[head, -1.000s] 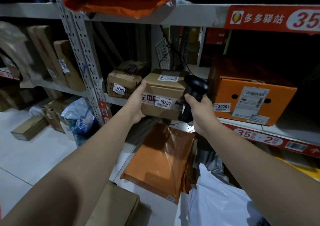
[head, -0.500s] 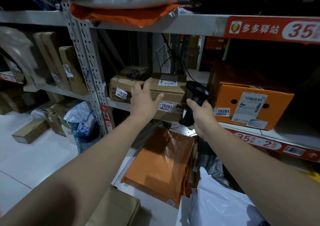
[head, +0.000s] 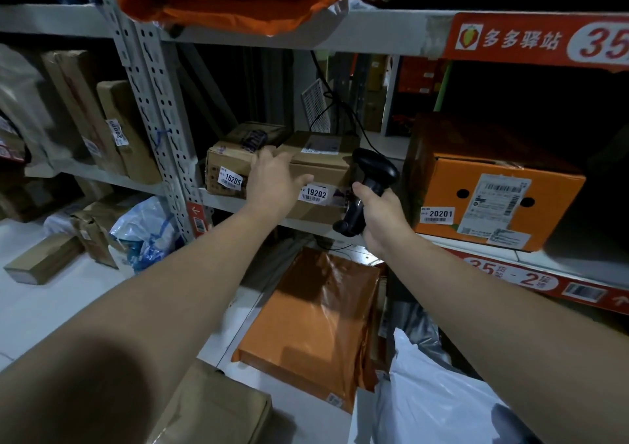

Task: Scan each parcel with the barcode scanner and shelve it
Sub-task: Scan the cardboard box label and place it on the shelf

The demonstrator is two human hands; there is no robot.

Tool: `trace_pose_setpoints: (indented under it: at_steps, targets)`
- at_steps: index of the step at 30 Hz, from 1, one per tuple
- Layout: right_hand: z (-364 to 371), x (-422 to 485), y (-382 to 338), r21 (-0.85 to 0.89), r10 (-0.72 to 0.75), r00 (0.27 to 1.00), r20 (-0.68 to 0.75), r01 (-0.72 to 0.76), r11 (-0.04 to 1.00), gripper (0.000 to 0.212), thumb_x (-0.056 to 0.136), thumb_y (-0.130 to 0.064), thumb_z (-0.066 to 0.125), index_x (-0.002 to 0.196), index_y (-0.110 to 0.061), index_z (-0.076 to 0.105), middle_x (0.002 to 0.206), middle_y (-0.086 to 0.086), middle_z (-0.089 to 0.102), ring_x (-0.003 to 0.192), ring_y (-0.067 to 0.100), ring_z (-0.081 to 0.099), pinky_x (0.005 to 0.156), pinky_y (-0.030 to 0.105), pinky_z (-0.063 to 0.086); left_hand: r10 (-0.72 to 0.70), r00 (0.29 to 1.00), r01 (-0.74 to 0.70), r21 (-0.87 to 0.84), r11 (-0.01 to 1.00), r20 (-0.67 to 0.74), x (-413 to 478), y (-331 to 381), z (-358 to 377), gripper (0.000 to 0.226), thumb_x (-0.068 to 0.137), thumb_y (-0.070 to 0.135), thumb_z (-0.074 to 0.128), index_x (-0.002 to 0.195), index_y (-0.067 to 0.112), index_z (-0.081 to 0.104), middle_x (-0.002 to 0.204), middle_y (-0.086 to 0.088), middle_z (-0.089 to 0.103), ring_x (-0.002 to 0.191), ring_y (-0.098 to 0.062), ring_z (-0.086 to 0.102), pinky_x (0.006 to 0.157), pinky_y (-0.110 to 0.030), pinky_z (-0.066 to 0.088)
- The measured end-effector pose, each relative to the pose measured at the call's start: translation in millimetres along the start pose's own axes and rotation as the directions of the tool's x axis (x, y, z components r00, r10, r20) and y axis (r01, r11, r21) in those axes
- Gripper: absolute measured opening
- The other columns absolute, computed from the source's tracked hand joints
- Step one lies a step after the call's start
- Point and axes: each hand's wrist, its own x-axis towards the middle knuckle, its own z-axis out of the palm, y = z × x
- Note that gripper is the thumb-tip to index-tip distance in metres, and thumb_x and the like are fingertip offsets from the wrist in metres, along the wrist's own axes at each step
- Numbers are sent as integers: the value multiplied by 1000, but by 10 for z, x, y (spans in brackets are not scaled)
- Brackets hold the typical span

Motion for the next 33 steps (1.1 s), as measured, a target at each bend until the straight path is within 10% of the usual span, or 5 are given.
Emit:
trace_pose_setpoints:
  at_steps: [5,20,33]
  targets:
    - [49,147,62,38,21,999,-33,-20,999,46,100,-27,69,142,-21,53,128,8,69,118,33,67,106,58,53,31,999,-31,-1,1000,29,191,-48,64,65,93,46,74,149,17,57,153,-20,46,140,-39,38,116,-46,36]
    - [-3,116,-115,14,45,998,-40,-44,999,34,102,-19,67,133,-15,55,125,14,71,112,36,70,104,57,54,0,984,27,-149,988,179,238,-62,109,71,102,15,65,164,22,31,174,-15,10,158,-34,17,127,-36,18]
    - [-516,-832,-517,-164,-48,997,65,59,985,16,104,-15,63,110,-28,57,125,9,72,113,23,73,93,49,61,-53,981,90,-197,976,187,-618,94,-397,69,100,29,68,161,17,38,160,-8,42,148,-28,39,119,-35,33]
